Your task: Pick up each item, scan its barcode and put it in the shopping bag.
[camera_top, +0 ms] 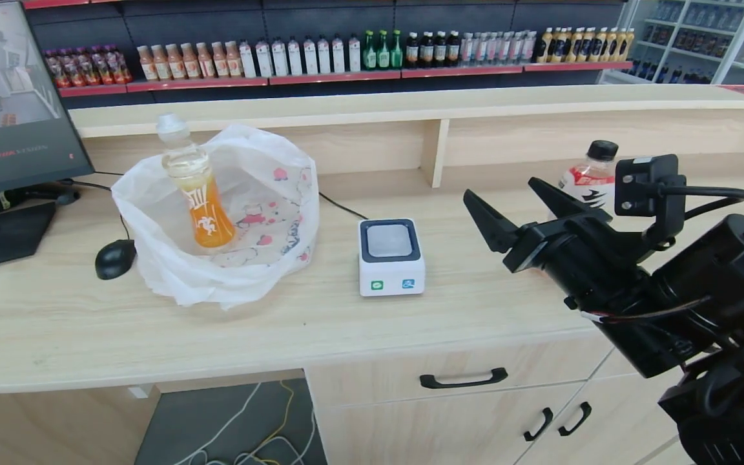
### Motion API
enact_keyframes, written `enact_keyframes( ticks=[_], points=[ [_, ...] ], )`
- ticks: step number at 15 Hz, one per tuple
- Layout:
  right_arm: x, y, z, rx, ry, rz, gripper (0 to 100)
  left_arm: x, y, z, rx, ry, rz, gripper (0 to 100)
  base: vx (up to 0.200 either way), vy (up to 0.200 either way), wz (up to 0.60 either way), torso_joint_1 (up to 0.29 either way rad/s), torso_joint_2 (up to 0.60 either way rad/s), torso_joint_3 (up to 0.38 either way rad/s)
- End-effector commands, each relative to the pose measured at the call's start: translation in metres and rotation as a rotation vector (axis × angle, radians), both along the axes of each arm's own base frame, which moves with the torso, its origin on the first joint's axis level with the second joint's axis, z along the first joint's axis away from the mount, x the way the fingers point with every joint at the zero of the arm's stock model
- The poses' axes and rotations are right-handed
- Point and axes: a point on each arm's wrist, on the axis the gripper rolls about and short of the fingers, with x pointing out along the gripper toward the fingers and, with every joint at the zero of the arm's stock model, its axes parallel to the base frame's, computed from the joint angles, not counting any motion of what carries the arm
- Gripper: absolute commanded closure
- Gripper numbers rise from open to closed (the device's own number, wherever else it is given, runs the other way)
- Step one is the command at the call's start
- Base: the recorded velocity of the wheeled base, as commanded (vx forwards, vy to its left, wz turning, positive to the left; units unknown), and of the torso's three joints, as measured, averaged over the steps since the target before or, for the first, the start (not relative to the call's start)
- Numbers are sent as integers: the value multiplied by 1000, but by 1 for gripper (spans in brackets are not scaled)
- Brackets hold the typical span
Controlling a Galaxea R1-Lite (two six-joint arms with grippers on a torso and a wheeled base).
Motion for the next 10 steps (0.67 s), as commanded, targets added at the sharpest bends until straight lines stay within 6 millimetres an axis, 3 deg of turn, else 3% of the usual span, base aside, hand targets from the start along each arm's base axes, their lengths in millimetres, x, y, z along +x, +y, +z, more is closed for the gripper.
enact_keyframes(
  ticks=[1,7,10],
  points=[
    [2,2,-3,-5,8,4,0,0,0,0,0,0,0,0,0,-200,0,7,7,2],
    [-4,7,-4,-9,13,28,0,0,0,0,4,0,0,0,0,-200,0,3,0,2],
    [-7,9,-6,-15,20,37,0,0,0,0,4,0,0,0,0,0,0,0,0,0]
  ],
)
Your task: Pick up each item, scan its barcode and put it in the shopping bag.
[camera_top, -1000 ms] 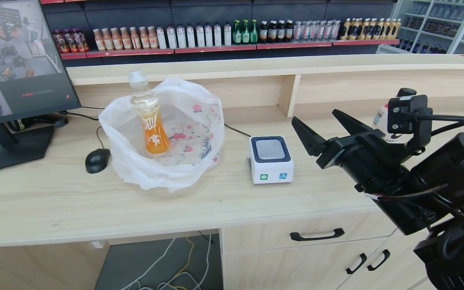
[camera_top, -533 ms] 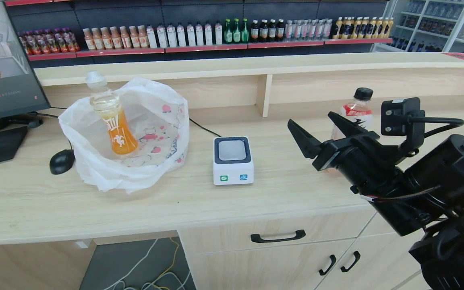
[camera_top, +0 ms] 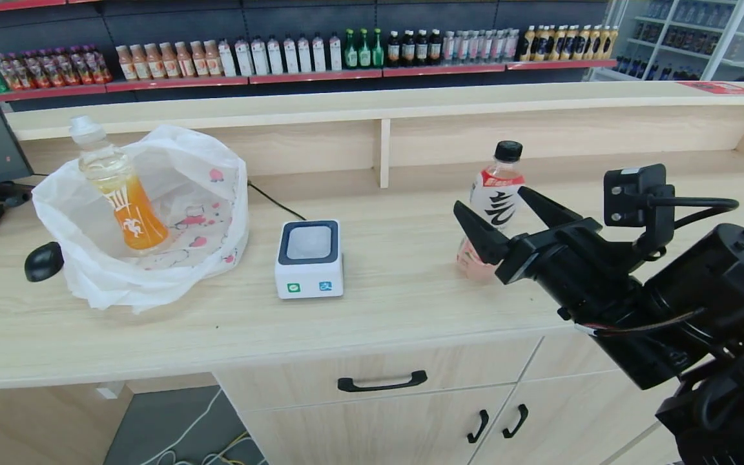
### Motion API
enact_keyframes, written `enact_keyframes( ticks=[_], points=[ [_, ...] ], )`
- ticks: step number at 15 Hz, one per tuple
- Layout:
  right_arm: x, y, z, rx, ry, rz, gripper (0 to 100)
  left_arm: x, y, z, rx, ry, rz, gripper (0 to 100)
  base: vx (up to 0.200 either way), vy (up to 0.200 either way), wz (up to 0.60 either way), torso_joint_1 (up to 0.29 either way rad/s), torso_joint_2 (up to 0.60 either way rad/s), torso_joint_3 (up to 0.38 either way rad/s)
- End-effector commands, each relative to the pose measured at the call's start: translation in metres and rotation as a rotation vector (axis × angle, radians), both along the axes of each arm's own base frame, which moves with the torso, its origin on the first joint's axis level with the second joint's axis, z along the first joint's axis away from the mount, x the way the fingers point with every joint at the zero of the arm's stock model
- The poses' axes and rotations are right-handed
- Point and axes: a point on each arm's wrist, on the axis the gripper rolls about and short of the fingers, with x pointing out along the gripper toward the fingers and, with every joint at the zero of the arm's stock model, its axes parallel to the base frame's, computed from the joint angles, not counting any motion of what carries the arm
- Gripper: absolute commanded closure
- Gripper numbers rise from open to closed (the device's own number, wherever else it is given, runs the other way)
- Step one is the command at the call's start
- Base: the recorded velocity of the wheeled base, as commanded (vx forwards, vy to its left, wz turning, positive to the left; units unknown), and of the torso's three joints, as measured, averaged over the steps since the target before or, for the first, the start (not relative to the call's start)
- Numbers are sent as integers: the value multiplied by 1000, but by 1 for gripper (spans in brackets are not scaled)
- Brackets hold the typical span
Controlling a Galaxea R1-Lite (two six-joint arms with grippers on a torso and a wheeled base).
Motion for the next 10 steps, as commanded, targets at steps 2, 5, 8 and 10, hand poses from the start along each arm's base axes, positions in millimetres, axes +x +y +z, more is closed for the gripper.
enact_keyframes(
  ticks=[2,5,8,10],
  points=[
    [1,-2,-1,-5,0,-9,0,0,0,0,0,0,0,0,0,0,0,0,0,0],
    [10,-16,-2,-13,-1,-69,0,0,0,0,0,0,-2,0,0,0,0,0,0,0],
    [20,-33,-5,-21,13,-138,0,0,0,0,0,0,-2,0,0,0,0,0,0,0],
    [20,-37,-12,-34,36,-148,0,0,0,0,1,0,0,0,0,0,0,0,0,0]
  ],
)
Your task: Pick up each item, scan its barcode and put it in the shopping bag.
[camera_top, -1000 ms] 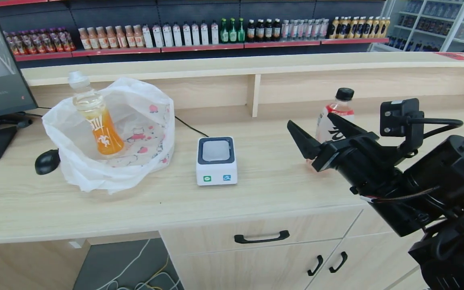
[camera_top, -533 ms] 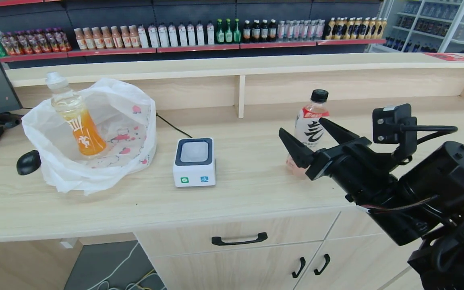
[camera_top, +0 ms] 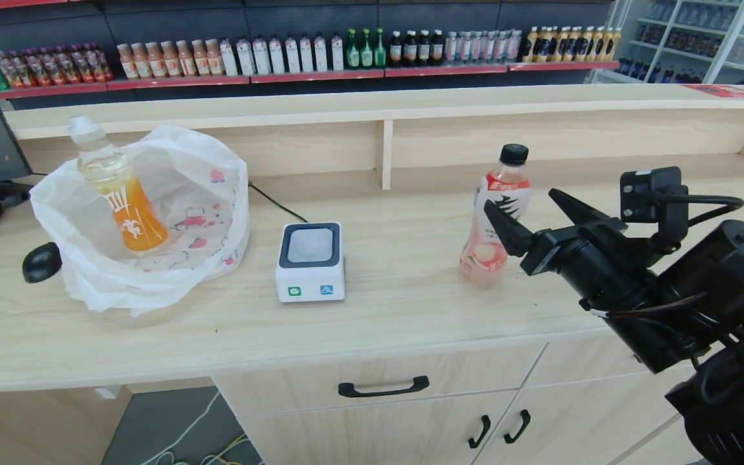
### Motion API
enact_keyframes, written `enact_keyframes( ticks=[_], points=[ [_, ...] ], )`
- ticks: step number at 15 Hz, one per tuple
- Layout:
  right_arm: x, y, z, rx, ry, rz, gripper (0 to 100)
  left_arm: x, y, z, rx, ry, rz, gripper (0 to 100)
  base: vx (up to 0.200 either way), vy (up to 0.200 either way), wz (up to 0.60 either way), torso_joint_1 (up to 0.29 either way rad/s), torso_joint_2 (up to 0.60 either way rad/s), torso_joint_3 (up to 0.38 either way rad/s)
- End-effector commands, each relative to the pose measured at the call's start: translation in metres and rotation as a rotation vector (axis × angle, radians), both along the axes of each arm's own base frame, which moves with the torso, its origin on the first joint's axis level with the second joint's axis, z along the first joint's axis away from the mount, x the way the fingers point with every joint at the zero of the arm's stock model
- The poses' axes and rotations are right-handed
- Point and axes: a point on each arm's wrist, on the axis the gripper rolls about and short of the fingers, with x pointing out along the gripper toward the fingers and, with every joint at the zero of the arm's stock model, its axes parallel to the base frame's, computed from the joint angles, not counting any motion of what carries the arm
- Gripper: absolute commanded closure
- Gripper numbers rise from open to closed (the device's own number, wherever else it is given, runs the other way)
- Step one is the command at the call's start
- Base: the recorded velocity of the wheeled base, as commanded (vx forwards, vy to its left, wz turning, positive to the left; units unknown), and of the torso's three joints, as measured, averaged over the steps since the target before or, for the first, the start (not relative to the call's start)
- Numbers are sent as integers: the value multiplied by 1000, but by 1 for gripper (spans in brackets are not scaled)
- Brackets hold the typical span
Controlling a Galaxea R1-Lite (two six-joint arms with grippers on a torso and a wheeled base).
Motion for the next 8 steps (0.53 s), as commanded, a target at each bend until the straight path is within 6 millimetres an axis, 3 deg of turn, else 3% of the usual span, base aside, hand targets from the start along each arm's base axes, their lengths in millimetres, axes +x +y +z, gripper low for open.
enact_keyframes(
  ticks=[1,8],
  points=[
    [2,-2,-6,-10,19,-11,0,0,0,0,0,0,0,0,0,0,0,0,0,0],
    [32,1,-28,-31,67,-40,0,0,0,0,0,0,0,0,0,0,0,0,0,0]
  ],
)
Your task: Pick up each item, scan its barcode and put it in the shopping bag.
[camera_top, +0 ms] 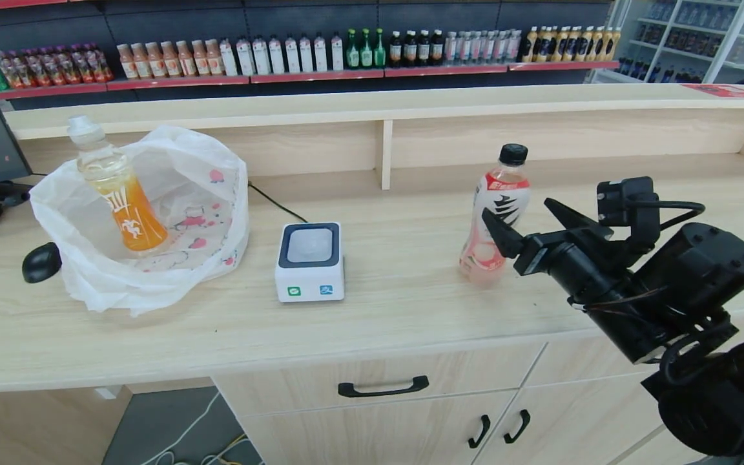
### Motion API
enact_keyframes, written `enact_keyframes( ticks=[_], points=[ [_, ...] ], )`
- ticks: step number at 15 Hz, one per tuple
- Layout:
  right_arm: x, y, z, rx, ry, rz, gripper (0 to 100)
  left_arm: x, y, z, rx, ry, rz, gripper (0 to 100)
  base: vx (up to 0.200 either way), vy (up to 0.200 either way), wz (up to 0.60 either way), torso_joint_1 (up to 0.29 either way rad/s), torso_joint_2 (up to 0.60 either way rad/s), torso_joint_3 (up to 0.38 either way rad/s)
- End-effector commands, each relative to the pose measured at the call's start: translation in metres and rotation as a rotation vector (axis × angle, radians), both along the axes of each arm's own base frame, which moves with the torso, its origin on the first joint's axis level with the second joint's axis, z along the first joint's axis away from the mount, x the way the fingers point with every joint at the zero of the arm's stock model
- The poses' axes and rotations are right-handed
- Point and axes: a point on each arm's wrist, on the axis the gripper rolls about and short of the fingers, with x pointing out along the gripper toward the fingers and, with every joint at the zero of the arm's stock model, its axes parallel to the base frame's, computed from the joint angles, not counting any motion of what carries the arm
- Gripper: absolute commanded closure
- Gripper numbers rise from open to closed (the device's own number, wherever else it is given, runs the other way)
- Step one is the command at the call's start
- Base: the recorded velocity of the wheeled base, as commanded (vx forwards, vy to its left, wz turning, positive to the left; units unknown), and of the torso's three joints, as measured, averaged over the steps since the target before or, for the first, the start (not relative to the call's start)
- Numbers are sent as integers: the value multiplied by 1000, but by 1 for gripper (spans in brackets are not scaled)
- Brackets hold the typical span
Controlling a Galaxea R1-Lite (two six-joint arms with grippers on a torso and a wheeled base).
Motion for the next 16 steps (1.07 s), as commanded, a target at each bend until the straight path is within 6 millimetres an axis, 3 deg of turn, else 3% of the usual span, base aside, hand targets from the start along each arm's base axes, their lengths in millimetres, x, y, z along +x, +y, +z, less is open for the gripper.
enact_keyframes(
  ticks=[1,4,12,16],
  points=[
    [8,10,-14,-16,36,18,0,0,0,0,0,0,0,0,0,0,0,0,0,0],
    [14,12,-19,-18,43,16,0,0,0,0,0,0,0,0,0,0,0,0,0,0],
    [58,25,-28,4,-1,-1,0,0,0,0,0,0,0,0,0,0,0,0,0,0],
    [60,25,-28,5,-4,-4,0,0,0,0,0,0,0,0,0,0,0,0,0,0]
  ],
)
